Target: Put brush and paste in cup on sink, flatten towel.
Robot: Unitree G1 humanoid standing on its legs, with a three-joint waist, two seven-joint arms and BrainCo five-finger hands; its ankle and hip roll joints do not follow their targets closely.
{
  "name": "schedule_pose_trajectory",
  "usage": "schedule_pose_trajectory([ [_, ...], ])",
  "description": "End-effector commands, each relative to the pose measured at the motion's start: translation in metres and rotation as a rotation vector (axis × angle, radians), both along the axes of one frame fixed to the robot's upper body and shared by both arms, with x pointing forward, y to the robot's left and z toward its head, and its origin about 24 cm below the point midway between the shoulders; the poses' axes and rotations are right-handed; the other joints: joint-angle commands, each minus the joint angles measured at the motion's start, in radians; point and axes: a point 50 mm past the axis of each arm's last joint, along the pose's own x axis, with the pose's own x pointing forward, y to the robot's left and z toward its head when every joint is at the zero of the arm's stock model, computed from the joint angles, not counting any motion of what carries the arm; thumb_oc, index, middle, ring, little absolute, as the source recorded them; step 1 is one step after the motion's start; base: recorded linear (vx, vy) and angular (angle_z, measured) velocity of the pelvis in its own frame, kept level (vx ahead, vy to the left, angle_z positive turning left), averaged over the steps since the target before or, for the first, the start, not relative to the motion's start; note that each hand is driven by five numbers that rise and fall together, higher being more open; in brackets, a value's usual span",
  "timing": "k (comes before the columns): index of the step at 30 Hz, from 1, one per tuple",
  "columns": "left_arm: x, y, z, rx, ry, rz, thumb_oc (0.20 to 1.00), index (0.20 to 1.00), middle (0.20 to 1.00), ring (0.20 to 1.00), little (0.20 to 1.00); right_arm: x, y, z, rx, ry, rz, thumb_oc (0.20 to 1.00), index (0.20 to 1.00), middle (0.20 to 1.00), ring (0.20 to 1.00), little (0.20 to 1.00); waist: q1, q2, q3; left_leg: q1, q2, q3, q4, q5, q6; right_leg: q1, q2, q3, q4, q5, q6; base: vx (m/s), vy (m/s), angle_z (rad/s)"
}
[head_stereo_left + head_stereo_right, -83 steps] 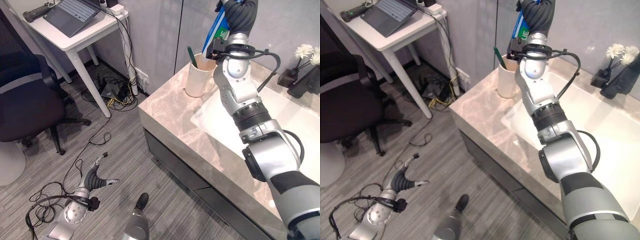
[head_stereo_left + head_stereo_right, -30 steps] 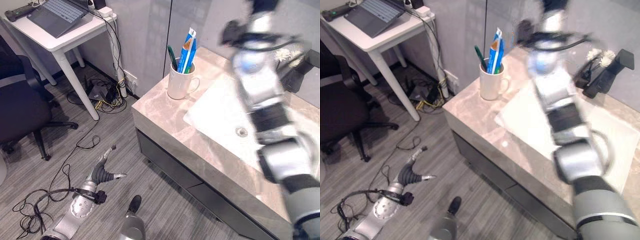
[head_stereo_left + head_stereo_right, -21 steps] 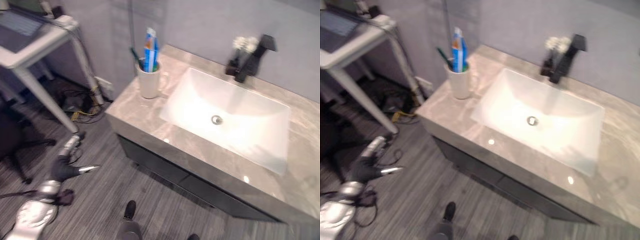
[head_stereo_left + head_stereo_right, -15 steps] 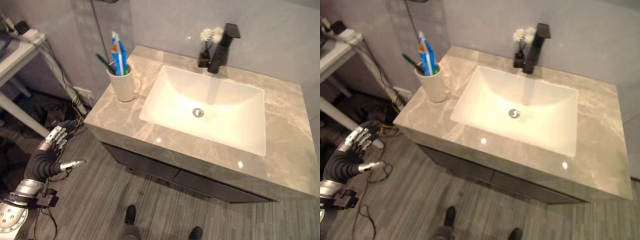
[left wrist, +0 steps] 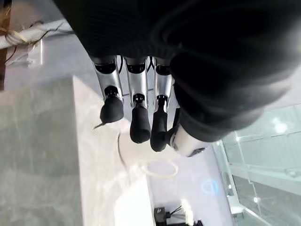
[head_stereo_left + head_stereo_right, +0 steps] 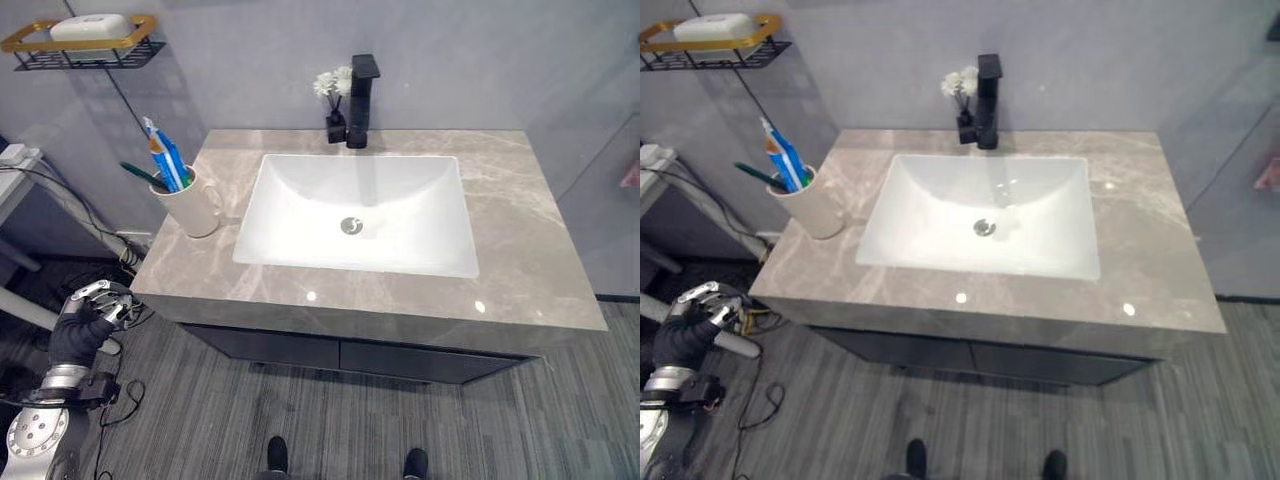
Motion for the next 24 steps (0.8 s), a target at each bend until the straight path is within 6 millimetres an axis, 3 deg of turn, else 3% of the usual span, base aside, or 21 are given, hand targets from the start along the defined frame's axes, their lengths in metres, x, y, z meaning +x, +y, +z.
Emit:
schedule_pose_trajectory([
  [1, 0.019, 0.009, 0.024, 0.071, -0.106, 0.044, 0.2, 0.2, 0.2, 0.2, 0.2, 0.043, 0.027, -0.019, 0.17, -0.03, 0.224, 1.0, 1.0, 1.0, 1.0, 1.0, 0.008, 0.01, 0.031, 0.043, -0.021, -0.001, 0.005, -0.027, 0.023, 0.033, -0.005, 0.008, 0.008, 0.024, 0.043, 0.0, -0.009, -0.21],
  [3, 0.021, 0.01, 0.025, 0.078, -0.105, 0.046, 0.2, 0.2, 0.2, 0.2, 0.2, 0.05, 0.038, -0.026, 0.211, 0.014, 0.328, 1.0, 1.0, 1.0, 1.0, 1.0, 0.003, 0.01, 0.032, 0.038, -0.022, 0.005, 0.005, -0.021, 0.021, 0.023, -0.005, 0.015, 0.008, 0.028, 0.042, -0.01, -0.002, -0.16],
  [4, 0.029, 0.014, 0.028, 0.09, -0.119, 0.072, 0.2, 0.2, 0.2, 0.2, 0.2, 0.086, 0.065, -0.026, 0.19, 0.1, 0.704, 1.0, 1.0, 1.0, 1.0, 1.0, -0.008, 0.013, 0.043, 0.037, -0.02, 0.016, 0.005, -0.018, 0.017, 0.007, -0.001, 0.033, 0.008, 0.032, 0.04, 0.01, -0.028, -0.07],
  [5, 0.031, 0.015, 0.031, 0.096, -0.128, 0.078, 0.2, 0.2, 0.2, 0.2, 0.2, 0.099, 0.075, -0.022, 0.175, 0.117, 0.85, 1.0, 1.0, 1.0, 1.0, 1.0, -0.013, 0.012, 0.048, 0.037, -0.019, 0.021, 0.005, -0.017, 0.015, 0.002, 0.002, 0.042, 0.008, 0.032, 0.037, 0.0, -0.032, -0.18],
  [6, 0.031, 0.015, 0.031, 0.096, -0.128, 0.078, 0.2, 0.2, 0.2, 0.2, 0.2, 0.099, 0.075, -0.022, 0.175, 0.117, 0.85, 1.0, 1.0, 1.0, 1.0, 1.0, -0.013, 0.012, 0.046, 0.034, -0.019, 0.021, 0.005, -0.015, 0.016, -0.002, 0.001, 0.043, 0.008, 0.034, 0.037, 0.06, -0.062, -0.29],
  [7, 0.034, 0.016, 0.032, 0.107, -0.126, 0.087, 0.2, 0.2, 0.2, 0.2, 0.2, 0.106, 0.093, -0.022, 0.181, 0.16, 1.043, 1.0, 1.0, 1.0, 1.0, 1.0, -0.022, 0.011, 0.049, 0.041, -0.013, 0.025, 0.005, -0.015, 0.014, 0.003, 0.008, 0.047, 0.011, 0.028, 0.03, 0.08, -0.073, -0.29],
  [10, 0.036, 0.014, 0.037, 0.111, -0.157, 0.097, 0.2, 0.2, 0.2, 0.2, 0.2, 0.116, 0.108, -0.016, 0.161, 0.156, 1.18, 1.0, 1.0, 1.0, 1.0, 1.0, -0.035, 0.015, 0.061, 0.062, -0.001, 0.035, 0.005, -0.012, 0.014, -0.002, 0.024, 0.06, 0.05, -0.006, 0.014, 0.06, -0.08, -0.16],
  [11, 0.038, 0.012, 0.041, 0.114, -0.176, 0.095, 0.2, 0.2, 0.2, 0.2, 0.2, 0.117, 0.111, -0.017, 0.159, 0.169, 1.204, 1.0, 1.0, 1.0, 1.0, 1.0, -0.035, 0.015, 0.067, 0.073, 0.006, 0.043, 0.005, -0.008, 0.012, -0.006, 0.03, 0.066, 0.069, -0.023, 0.007, 0.05, -0.157, -0.15],
  [14, 0.04, 0.004, 0.046, 0.108, -0.212, 0.073, 0.2, 0.2, 0.2, 0.2, 0.2, 0.11, 0.11, -0.025, 0.19, 0.169, 1.147, 1.0, 1.0, 1.0, 1.0, 1.0, -0.032, 0.0, 0.092, 0.023, 0.033, 0.037, 0.158, -0.011, -0.003, 0.001, 0.054, 0.075, 0.082, -0.061, -0.023, 0.01, -0.191, -0.07],
  [16, 0.041, -0.001, 0.047, 0.094, -0.235, 0.064, 0.2, 0.2, 0.2, 0.2, 0.2, 0.1, 0.107, -0.031, 0.22, 0.171, 1.076, 1.0, 1.0, 1.0, 1.0, 1.0, -0.025, -0.016, 0.114, -0.045, 0.055, 0.008, 0.337, 0.02, -0.02, 0.028, 0.074, 0.066, 0.086, -0.09, -0.052, 0.02, -0.233, 0.01],
  [18, 0.043, -0.003, 0.051, 0.08, -0.266, 0.075, 0.2, 0.2, 0.2, 0.2, 0.2, 0.094, 0.105, -0.035, 0.237, 0.169, 1.021, 1.0, 1.0, 1.0, 1.0, 1.0, 0.002, -0.041, 0.146, -0.119, 0.04, -0.042, 0.493, 0.069, -0.037, 0.071, 0.085, 0.053, 0.092, -0.115, -0.077, 0.06, -0.248, 0.04],
  [19, 0.044, -0.003, 0.052, 0.081, -0.271, 0.076, 0.2, 0.2, 0.2, 0.2, 0.2, 0.091, 0.103, -0.037, 0.239, 0.179, 1.004, 1.0, 1.0, 1.0, 1.0, 1.0, 0.002, -0.046, 0.147, -0.143, 0.052, -0.023, 0.494, 0.076, -0.035, 0.084, 0.088, 0.042, 0.09, -0.123, -0.08, 0.1, -0.175, 0.06],
  [22, 0.047, -0.009, 0.053, 0.079, -0.269, 0.046, 0.2, 0.2, 0.2, 0.2, 0.2, 0.076, 0.099, -0.042, 0.266, 0.185, 0.921, 1.0, 1.0, 1.0, 1.0, 1.0, 0.008, -0.046, 0.134, -0.16, 0.089, 0.032, 0.33, 0.084, -0.027, 0.125, 0.104, 0.016, 0.071, -0.141, -0.072, 0.17, 0.013, 0.35],
  [24, 0.05, -0.007, 0.054, 0.089, -0.268, 0.045, 0.2, 0.2, 0.2, 0.2, 0.2, 0.072, 0.094, -0.044, 0.268, 0.189, 0.87, 1.0, 1.0, 1.0, 1.0, 1.0, 0.013, -0.027, 0.127, -0.165, 0.109, 0.031, 0.172, 0.135, -0.034, 0.128, 0.11, 0.017, 0.073, -0.151, -0.053, 0.19, 0.146, 0.32],
])
